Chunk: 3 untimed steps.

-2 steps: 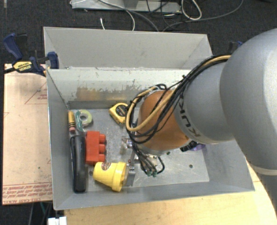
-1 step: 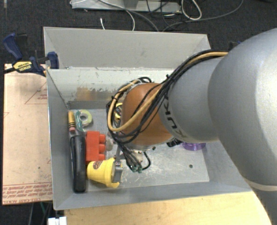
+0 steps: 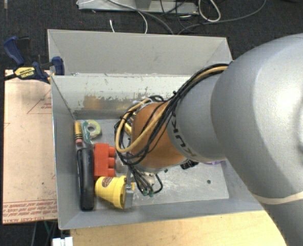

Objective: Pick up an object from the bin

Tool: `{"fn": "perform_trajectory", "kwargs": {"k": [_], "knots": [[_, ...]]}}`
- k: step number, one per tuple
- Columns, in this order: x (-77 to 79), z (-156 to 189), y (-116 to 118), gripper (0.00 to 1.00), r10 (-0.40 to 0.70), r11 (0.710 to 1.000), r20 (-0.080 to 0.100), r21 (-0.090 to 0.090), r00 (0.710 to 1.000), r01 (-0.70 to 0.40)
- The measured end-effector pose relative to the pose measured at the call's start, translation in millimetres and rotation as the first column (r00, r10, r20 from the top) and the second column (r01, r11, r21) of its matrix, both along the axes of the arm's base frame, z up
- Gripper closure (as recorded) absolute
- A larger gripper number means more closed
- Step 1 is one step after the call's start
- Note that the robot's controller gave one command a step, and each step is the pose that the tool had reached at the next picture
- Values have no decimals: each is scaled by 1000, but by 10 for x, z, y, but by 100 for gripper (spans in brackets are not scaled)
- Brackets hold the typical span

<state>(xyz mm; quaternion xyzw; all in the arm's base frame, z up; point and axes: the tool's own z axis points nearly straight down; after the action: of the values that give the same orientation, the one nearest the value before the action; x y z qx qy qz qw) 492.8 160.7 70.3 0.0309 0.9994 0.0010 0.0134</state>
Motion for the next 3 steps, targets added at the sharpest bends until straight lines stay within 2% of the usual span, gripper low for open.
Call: {"fn": "perform_trajectory", "kwargs": {"k": [1, 2, 3], "knots": [[-27, 49, -116, 0, 182, 983, 13, 2, 983, -182], [259, -10, 98, 100, -33, 999, -1, -6, 999, 33], [259, -10, 98, 100, -34, 999, -1, -6, 999, 34]]}}
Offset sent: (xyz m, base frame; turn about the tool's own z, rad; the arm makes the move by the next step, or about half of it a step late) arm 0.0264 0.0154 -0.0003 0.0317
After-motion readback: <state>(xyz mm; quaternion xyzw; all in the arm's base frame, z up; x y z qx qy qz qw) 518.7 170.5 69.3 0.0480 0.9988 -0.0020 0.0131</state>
